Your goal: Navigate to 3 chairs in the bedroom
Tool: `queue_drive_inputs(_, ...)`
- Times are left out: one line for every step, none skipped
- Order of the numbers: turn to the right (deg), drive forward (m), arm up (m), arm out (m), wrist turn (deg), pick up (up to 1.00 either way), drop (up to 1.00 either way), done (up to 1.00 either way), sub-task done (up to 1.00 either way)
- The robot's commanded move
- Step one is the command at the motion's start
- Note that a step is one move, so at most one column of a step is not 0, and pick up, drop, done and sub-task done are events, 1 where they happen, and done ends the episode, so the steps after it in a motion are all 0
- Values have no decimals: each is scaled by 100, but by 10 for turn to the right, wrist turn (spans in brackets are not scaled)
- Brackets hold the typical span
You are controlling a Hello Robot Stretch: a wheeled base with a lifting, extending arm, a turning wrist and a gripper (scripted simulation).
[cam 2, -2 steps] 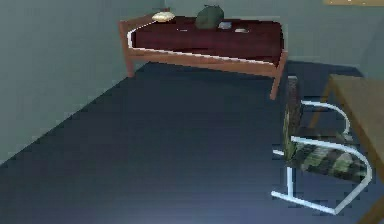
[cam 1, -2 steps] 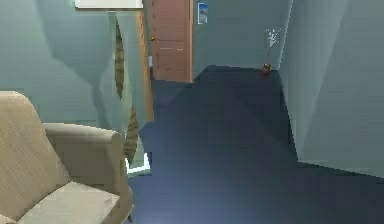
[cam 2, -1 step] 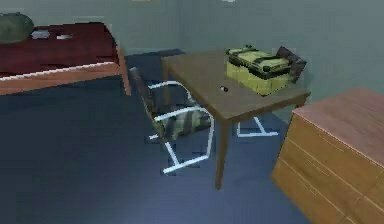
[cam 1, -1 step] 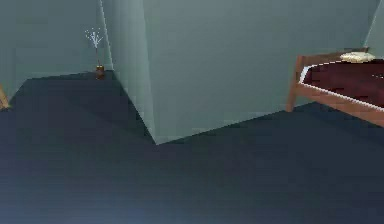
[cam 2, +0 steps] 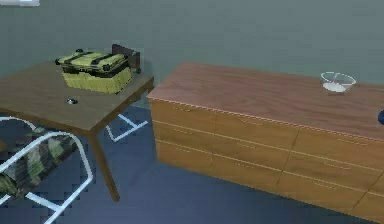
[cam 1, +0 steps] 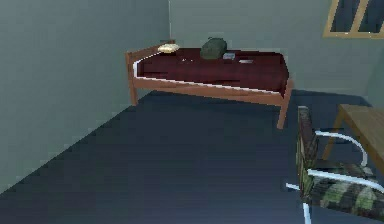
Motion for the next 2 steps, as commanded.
queue_drive_inputs(30, 0, 0, 0, 0, 0, 0, 0, 0)
queue_drive_inputs(0, 85, 0, 0, 0, 0, 0, 0, 0)
